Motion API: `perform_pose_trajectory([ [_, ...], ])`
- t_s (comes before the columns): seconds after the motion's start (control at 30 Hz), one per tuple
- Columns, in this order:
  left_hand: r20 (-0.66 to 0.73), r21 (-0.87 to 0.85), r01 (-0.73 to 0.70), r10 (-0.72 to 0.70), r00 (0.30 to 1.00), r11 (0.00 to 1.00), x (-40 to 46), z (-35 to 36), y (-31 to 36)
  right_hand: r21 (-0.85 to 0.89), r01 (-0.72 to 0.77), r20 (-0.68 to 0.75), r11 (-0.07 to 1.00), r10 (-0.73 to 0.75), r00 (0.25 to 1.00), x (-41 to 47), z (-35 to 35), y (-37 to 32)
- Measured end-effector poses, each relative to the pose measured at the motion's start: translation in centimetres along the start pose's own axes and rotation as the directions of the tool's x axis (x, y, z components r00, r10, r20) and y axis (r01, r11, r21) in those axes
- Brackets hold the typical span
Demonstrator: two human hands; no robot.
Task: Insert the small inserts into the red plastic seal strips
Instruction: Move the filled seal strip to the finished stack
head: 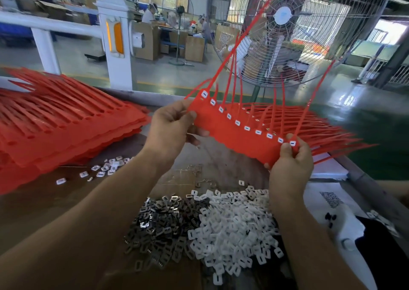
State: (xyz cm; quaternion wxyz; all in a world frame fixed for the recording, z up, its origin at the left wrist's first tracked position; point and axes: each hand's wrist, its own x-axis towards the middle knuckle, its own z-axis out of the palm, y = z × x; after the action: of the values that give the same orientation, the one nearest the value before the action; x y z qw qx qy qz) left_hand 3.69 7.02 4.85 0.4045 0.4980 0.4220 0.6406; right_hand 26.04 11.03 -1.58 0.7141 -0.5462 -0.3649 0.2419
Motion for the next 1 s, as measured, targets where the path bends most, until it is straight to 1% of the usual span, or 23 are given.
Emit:
perform_pose_trajectory([
  [0.13,-0.004,-0.009,-0.043,0.043,0.999,0.999,-0.1,0.6,0.2,0.029,0.005,-0.033,1.000,-0.004,0.999,0.1,0.0,-0.2],
  [0.27,-0.013,-0.029,-0.025,0.025,1.000,0.999,0.7,1.1,0.2,0.034,-0.048,-0.043,0.998,0.050,0.998,0.4,-0.1,-0.3],
  [0.37,-0.028,-0.069,0.033,-0.035,0.999,0.997,1.9,1.5,0.0,0.049,-0.052,-0.063,0.997,0.055,0.996,0.6,-0.2,-0.3],
  [0.43,-0.017,-0.142,0.090,-0.093,0.996,0.986,2.9,2.1,-0.4,0.050,-0.048,-0.088,0.998,0.052,0.995,0.9,-0.1,-0.2],
  [0.53,0.023,-0.294,0.230,-0.234,0.972,0.928,3.8,2.9,-1.2,0.014,-0.087,-0.098,0.996,0.088,0.991,1.3,0.2,0.1],
  [0.57,0.026,-0.301,0.261,-0.266,0.964,0.917,3.8,2.9,-1.7,0.007,-0.115,-0.089,0.993,0.115,0.989,1.4,0.3,0.2],
  [0.6,0.020,-0.264,0.270,-0.274,0.961,0.926,3.6,2.7,-2.1,0.010,-0.140,-0.075,0.990,0.140,0.987,1.5,0.5,0.2],
  [0.67,0.015,-0.102,0.257,-0.256,0.966,0.961,2.6,1.9,-2.8,0.033,-0.169,-0.045,0.985,0.170,0.984,1.4,0.9,0.2],
  [0.73,0.014,0.015,0.255,-0.255,0.967,0.967,1.3,0.6,-3.2,0.056,-0.184,-0.010,0.981,0.185,0.983,1.1,1.2,0.0],
  [0.83,0.015,0.067,0.270,-0.271,0.962,0.961,-0.6,-1.5,-3.4,0.110,-0.221,0.034,0.969,0.219,0.975,0.8,1.1,-0.5],
  [0.93,0.036,0.080,0.258,-0.261,0.965,0.963,-2.5,-3.3,-2.9,0.193,-0.300,0.058,0.934,0.294,0.954,0.3,0.8,-1.0],
  [1.0,0.049,0.084,0.235,-0.240,0.970,0.968,-3.5,-4.4,-2.4,0.179,-0.352,0.122,0.919,0.334,0.935,0.0,0.7,-1.2],
])
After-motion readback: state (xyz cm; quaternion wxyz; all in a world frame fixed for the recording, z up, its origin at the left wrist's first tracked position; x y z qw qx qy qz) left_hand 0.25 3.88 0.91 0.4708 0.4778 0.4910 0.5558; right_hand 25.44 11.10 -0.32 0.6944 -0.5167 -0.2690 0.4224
